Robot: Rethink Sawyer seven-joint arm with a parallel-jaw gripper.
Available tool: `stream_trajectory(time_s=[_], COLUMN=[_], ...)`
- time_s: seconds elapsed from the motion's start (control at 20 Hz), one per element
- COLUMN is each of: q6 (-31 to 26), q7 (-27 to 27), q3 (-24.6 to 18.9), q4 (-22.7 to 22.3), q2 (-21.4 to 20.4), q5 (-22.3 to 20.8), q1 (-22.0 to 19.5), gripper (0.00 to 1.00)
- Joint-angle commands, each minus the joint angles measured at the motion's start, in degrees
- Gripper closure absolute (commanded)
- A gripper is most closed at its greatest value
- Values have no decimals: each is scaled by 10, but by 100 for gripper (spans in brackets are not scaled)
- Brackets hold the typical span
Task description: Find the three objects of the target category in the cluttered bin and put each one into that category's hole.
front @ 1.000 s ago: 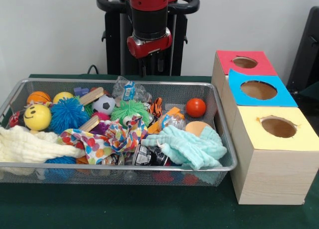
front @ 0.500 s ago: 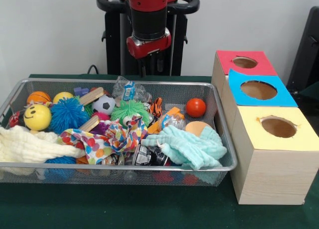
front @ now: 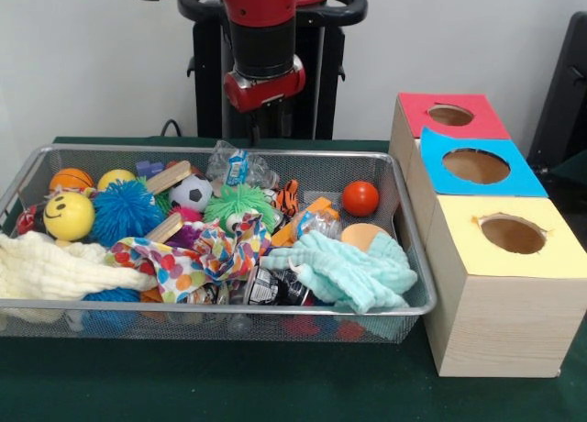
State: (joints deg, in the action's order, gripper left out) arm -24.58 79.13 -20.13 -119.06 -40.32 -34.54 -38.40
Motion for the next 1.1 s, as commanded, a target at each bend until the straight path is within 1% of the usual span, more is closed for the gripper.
stream_trajectory(time_s=[0.05,0.2,0.3,0.4,0.5,0.6,0.65,0.7,0.75,0.8,1.05,1.1], q6=[54,62,88,137,188,231,232,228,225,220,273,300], q7=[3,2,-5,1,2,-4,-15,-30,-40,-54,-12,3], q3=[-38,-29,-20,12,53,81,87,78,71,54,55,79], q4=[9,2,-19,-37,-46,-47,-46,-50,-51,-54,-28,-18], q2=[11,16,27,52,81,113,127,141,153,165,216,220], q5=[-41,-57,-87,-140,-210,-277,-306,-327,-346,-366,-439,-441], q1=[-18,-28,-56,-79,-106,-147,-168,-202,-228,-261,-277,-256], gripper=[0,0,0,0,0,0,0,0,0,0,0,0])
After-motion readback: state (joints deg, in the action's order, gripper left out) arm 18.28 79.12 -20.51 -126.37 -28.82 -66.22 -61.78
